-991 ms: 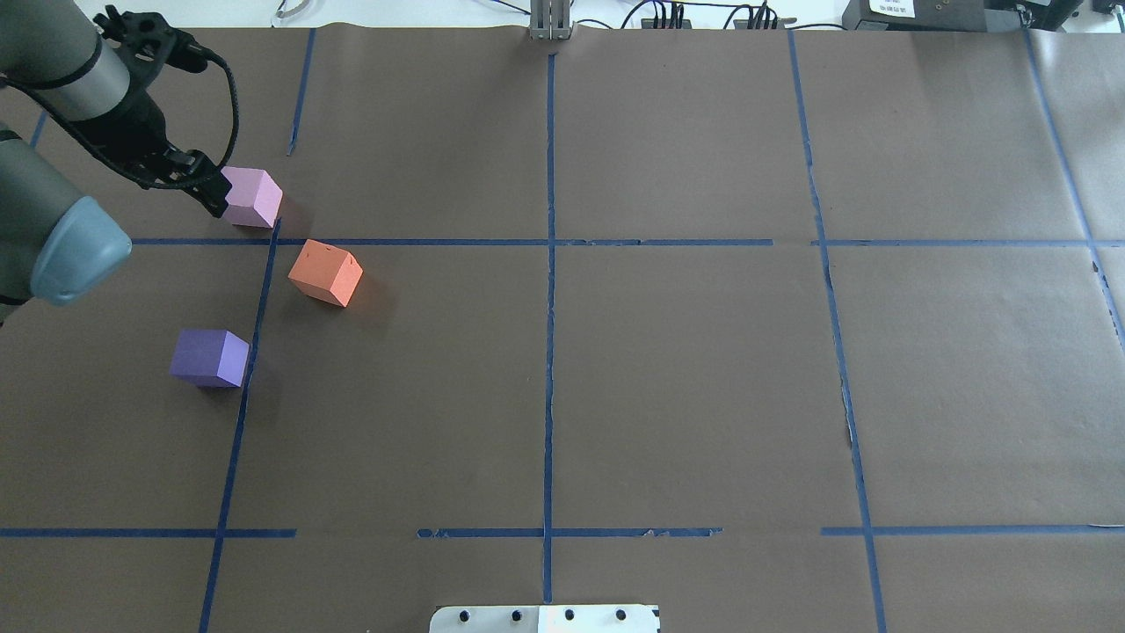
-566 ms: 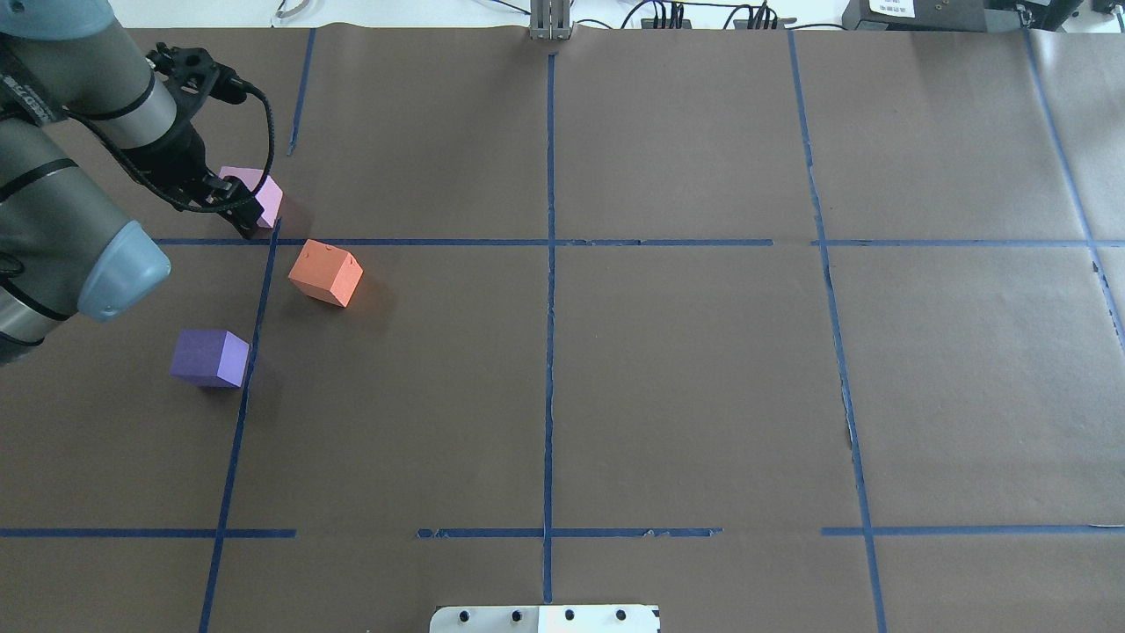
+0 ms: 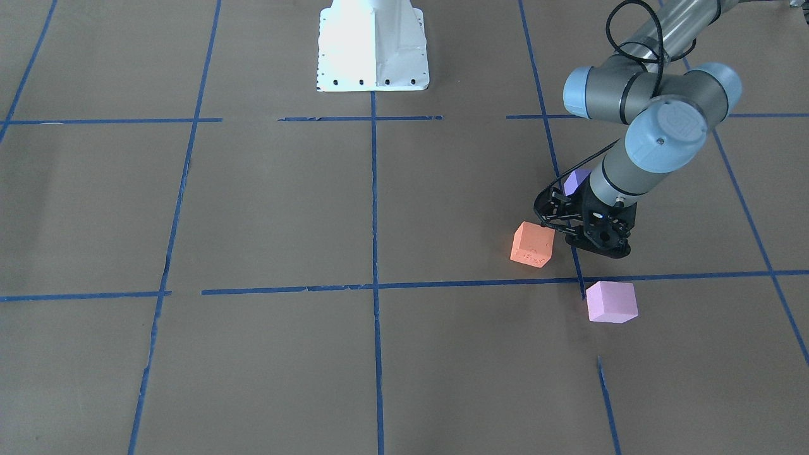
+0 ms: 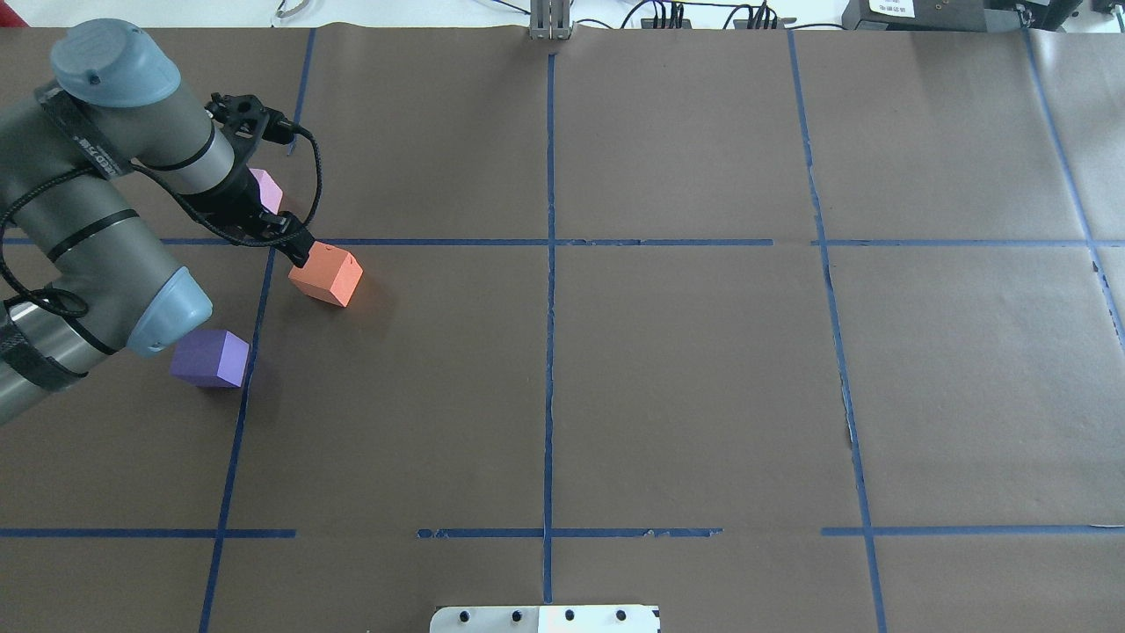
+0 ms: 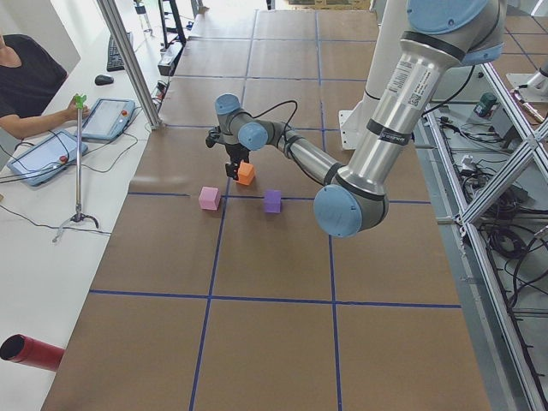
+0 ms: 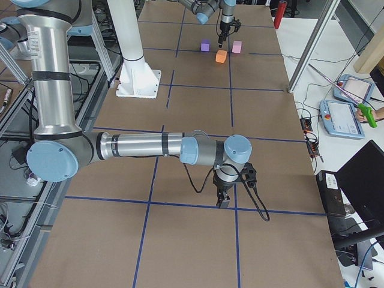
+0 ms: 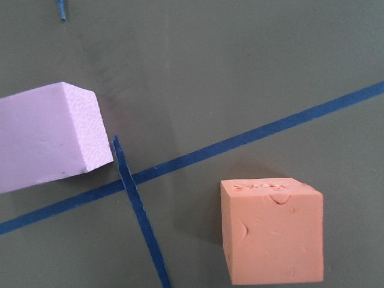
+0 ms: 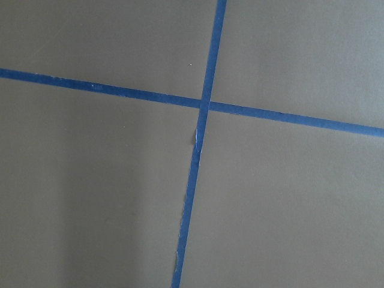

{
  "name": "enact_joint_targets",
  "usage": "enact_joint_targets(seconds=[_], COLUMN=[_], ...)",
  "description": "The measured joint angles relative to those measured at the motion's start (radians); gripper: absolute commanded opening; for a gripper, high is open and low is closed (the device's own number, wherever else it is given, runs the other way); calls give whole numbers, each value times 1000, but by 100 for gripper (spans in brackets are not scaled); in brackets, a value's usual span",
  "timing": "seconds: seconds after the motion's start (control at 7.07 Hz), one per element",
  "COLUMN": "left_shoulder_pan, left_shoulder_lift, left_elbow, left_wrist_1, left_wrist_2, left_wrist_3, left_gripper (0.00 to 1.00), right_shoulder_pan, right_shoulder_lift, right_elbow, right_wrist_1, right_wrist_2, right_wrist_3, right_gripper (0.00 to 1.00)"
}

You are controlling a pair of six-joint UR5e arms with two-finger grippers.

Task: Arrange blocks in a line
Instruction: 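Lower the left gripper and close it on the orange cube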

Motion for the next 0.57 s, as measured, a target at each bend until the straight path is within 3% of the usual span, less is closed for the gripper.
enact_joint_targets(seconds=[0.57], left_shoulder_pan=[40], left_shoulder_lift=[-10], left_elbow=[28], left_wrist_1=[-77], left_wrist_2=[-6], left_wrist_3=[-91], left_gripper=[99], right_shoulder_pan=[0], right_shoulder_lift=[0], right_elbow=[0], right_wrist_1=[0], right_wrist_2=[0], right_wrist_3=[0], right_gripper=[100])
